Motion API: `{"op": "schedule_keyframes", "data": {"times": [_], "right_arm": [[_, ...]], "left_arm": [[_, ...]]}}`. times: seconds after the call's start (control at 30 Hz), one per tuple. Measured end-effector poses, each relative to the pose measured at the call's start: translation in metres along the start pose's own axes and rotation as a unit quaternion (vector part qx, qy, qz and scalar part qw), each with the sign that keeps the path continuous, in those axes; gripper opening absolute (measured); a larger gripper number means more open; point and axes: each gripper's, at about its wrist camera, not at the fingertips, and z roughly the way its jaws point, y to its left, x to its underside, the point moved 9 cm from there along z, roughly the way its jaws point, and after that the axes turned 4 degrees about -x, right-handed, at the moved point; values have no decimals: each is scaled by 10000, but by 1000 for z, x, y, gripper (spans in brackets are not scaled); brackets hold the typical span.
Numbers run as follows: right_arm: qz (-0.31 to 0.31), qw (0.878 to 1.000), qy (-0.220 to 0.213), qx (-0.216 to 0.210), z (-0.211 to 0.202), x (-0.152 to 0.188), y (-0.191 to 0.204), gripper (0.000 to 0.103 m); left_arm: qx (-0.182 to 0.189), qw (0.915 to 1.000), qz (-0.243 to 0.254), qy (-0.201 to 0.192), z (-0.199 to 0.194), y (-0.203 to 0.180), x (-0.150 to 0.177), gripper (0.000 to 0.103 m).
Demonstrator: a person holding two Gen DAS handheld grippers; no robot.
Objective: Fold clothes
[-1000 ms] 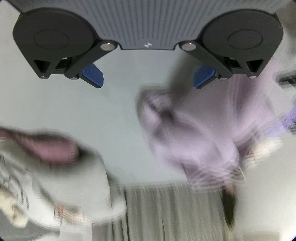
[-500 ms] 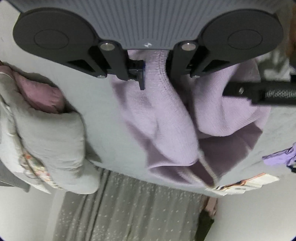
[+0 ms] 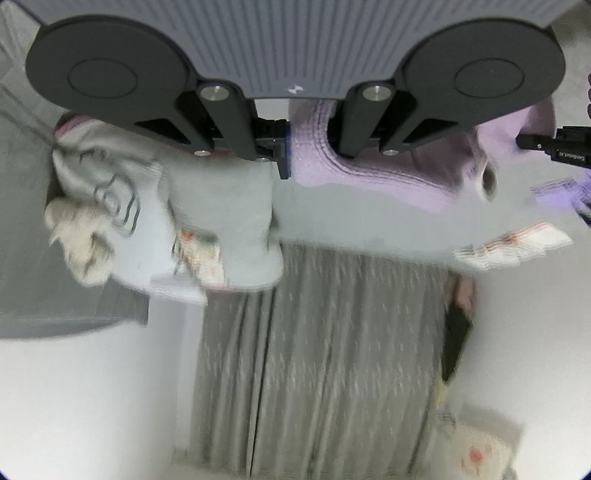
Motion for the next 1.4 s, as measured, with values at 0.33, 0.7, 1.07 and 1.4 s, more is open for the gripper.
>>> {"op": "schedule_keyframes", "data": {"times": [0.33,0.7,1.07,1.4], "right_arm": [[680,9911,1073,390,-39,45,-101,21],[-319,9698,2260,863,-9,168,-109,42],[-2858,9172,2327,-1511,30,199,-30,87],[-3576,8149,3842,-2459,92,251,9,49]], "left_arm": [[-35,9805,985,1703,-56,-25,61,28],[457,8987,3835,2078,-46,-90,162,78],[766,7242,6563,1975,6,-125,248,82],[897,7593,5946,2489,55,-121,253,29]]}}
